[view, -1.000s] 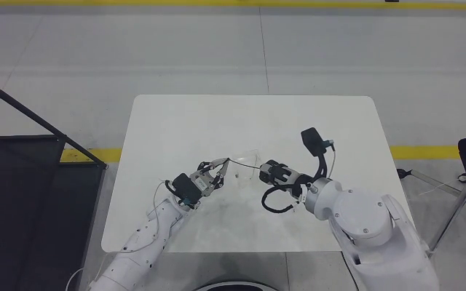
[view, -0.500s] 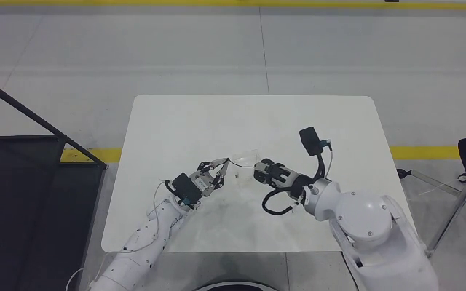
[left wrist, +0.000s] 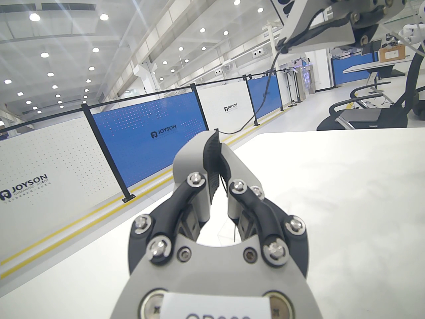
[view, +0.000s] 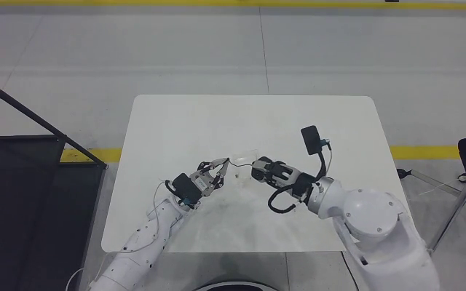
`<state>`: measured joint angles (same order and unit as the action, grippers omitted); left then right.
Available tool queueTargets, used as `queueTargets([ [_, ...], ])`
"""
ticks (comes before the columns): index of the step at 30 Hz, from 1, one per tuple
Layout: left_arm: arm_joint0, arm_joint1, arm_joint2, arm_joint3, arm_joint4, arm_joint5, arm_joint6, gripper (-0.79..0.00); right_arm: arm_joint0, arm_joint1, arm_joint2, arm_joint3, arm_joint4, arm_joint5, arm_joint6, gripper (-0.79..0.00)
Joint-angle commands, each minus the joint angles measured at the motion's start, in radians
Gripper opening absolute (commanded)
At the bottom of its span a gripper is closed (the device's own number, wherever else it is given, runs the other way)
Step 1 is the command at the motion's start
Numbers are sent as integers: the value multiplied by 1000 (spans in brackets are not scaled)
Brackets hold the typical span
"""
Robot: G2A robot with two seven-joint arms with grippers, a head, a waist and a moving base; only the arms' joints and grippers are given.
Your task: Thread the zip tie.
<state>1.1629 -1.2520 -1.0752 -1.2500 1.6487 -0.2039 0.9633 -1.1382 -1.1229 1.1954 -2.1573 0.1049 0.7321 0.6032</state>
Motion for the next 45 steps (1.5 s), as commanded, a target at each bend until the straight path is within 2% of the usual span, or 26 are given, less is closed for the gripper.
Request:
queueTargets([
  [1, 0, 0, 0, 0, 0, 0, 0, -785, -4, -1, 7, 1, 16, -5, -7, -785],
  [13, 0, 0, 0, 0, 0, 0, 0, -785, -11, 0, 15, 6, 47, -12, -24, -785],
  [21, 0, 0, 0, 0, 0, 0, 0, -785, 36, 1, -27, 15, 3, 88, -17, -785],
  [29, 25, 1, -12, -49, -22, 3, -15, -785, 96, 1, -80, 36, -36, 156, -4, -785],
  [40, 35, 2, -20, -68, -43, -37, -4, -785, 65, -10, -84, 35, 24, 34, -81, -785],
  [45, 37, 0, -25, -65, -65, -30, 8, -785, 60, -10, -87, 36, 18, 39, -86, -785],
])
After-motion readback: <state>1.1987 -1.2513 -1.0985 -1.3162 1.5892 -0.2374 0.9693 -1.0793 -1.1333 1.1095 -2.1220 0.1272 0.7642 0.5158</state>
